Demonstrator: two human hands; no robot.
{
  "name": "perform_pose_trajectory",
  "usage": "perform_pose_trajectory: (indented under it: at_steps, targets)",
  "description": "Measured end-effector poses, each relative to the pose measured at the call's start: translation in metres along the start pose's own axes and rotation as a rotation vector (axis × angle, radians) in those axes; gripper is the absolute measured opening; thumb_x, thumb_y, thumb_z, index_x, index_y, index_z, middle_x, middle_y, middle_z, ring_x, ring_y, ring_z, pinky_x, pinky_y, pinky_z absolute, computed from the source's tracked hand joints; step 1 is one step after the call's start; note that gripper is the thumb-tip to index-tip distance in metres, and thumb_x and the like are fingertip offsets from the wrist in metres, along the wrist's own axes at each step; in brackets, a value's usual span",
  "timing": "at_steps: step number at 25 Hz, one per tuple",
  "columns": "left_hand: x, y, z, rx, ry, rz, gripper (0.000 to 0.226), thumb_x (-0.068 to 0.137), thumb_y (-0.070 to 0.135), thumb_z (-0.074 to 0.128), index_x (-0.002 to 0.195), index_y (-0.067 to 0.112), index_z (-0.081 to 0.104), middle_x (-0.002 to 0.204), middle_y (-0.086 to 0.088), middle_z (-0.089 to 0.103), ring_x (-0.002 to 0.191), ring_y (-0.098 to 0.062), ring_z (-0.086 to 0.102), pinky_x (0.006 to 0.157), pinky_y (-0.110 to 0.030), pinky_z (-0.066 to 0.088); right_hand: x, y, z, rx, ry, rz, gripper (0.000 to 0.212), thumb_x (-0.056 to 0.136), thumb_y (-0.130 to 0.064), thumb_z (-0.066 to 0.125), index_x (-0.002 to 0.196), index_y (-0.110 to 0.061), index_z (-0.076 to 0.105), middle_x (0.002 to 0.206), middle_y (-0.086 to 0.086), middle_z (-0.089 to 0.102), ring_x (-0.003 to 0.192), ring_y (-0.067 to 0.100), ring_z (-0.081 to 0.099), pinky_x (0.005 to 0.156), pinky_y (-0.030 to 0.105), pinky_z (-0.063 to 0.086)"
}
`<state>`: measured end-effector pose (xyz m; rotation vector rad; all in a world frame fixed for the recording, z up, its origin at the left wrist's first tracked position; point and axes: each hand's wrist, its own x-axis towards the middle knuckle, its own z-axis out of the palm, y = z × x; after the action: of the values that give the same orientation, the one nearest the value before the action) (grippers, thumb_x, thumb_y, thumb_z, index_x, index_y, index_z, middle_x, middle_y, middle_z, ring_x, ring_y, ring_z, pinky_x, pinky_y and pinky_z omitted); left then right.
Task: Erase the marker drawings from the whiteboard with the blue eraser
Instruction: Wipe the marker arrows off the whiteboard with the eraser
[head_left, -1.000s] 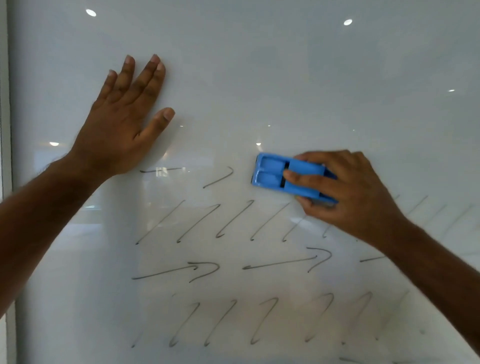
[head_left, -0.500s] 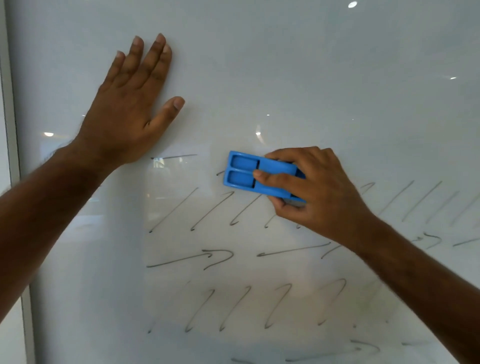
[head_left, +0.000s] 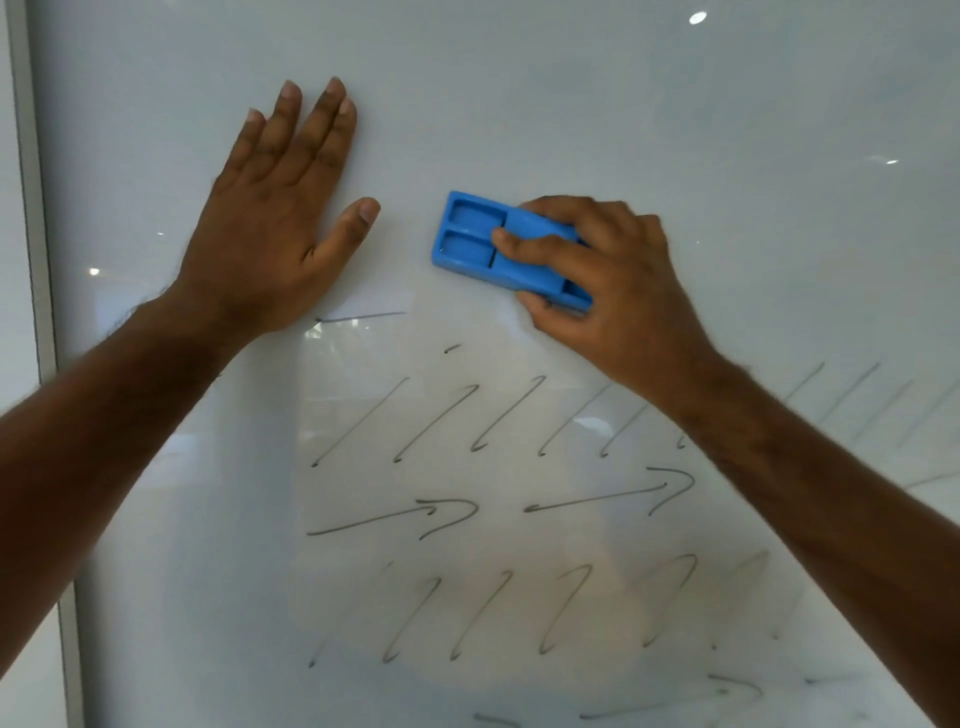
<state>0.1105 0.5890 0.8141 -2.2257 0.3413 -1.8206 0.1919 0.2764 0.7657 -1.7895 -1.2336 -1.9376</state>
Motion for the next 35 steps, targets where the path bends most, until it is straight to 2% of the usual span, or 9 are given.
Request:
perform_pose_trajectory:
  at_steps: [4,7,11,15,20,24,30,35]
  targets:
    - [-0.001,-0.007,-0.003,-0.002,-0.023,0.033,0.075,0.113,0.055,0.022,0.175,0.016,0.007,0.184,-0.001,0.003,0.170,-0.022,-0.004,0.138,-0.037,-0.003,-0.026,-0.028,0.014,0.005,-0.060,-0.135,0.046,0.094,-0.030,0.070,0.140,-0.030,0.065,0.144,0.002,0.060,0.120,0.025,0.060,0.095,0.047,0.041]
    - [-0.010,-0.019,-0.008,0.020,-0.057,0.104,0.075,0.113,0.054,0.023,0.175,0.016,0.006,0.184,-0.001,0.002,0.170,-0.020,-0.004,0.138,-0.037,-0.002,-0.052,-0.017,0.001,-0.039,-0.109,-0.227,0.045,0.094,-0.029,0.069,0.139,-0.030,0.064,0.143,0.002,0.061,0.116,0.024,0.060,0.094,0.047,0.044]
    - [-0.022,-0.021,-0.005,0.035,0.002,0.066,0.073,0.114,0.051,0.026,0.175,0.014,0.010,0.184,-0.003,0.006,0.170,-0.023,0.000,0.139,-0.043,0.003,-0.046,0.009,-0.018,-0.076,-0.095,-0.141,0.047,0.094,-0.033,0.068,0.140,-0.032,0.058,0.140,0.003,0.061,0.114,0.025,0.059,0.092,0.044,0.040]
    - [-0.023,-0.019,-0.003,0.030,0.015,0.061,0.074,0.114,0.051,0.026,0.175,0.012,0.011,0.184,-0.005,0.006,0.170,-0.024,0.002,0.139,-0.045,0.003,-0.010,-0.010,0.000,-0.039,-0.026,-0.013,0.047,0.095,-0.035,0.068,0.141,-0.031,0.062,0.140,0.001,0.059,0.114,0.025,0.058,0.092,0.045,0.042]
    - [-0.032,-0.023,-0.003,0.042,0.027,0.044,0.071,0.113,0.045,0.026,0.175,0.013,0.013,0.183,-0.005,0.009,0.170,-0.024,0.004,0.138,-0.048,0.006,-0.005,-0.063,0.033,0.017,-0.025,-0.136,0.046,0.088,-0.029,0.071,0.134,-0.029,0.069,0.134,0.003,0.064,0.108,0.028,0.062,0.084,0.048,0.044]
    - [-0.048,-0.028,-0.003,0.052,0.035,-0.002,0.072,0.112,0.045,0.027,0.175,0.012,0.012,0.183,-0.003,0.008,0.170,-0.024,0.004,0.138,-0.051,0.005,-0.029,-0.059,0.025,-0.012,-0.076,-0.226,0.045,0.087,-0.028,0.070,0.132,-0.028,0.069,0.130,0.005,0.065,0.106,0.028,0.063,0.082,0.049,0.047]
    - [-0.055,-0.029,-0.001,0.069,0.051,-0.035,0.070,0.113,0.043,0.025,0.175,0.013,0.012,0.183,-0.004,0.009,0.170,-0.025,0.003,0.138,-0.050,0.002,0.007,-0.051,0.027,-0.019,0.020,-0.094,0.044,0.089,-0.030,0.071,0.132,-0.026,0.069,0.129,0.006,0.065,0.104,0.028,0.061,0.081,0.050,0.046]
    - [-0.060,-0.028,0.001,0.052,0.066,-0.079,0.069,0.114,0.043,0.024,0.175,0.013,0.012,0.183,-0.004,0.009,0.170,-0.025,0.002,0.138,-0.052,0.003,0.012,-0.087,0.049,0.016,0.017,-0.160,0.045,0.087,-0.026,0.072,0.132,-0.027,0.070,0.128,0.005,0.066,0.101,0.030,0.064,0.078,0.052,0.047]
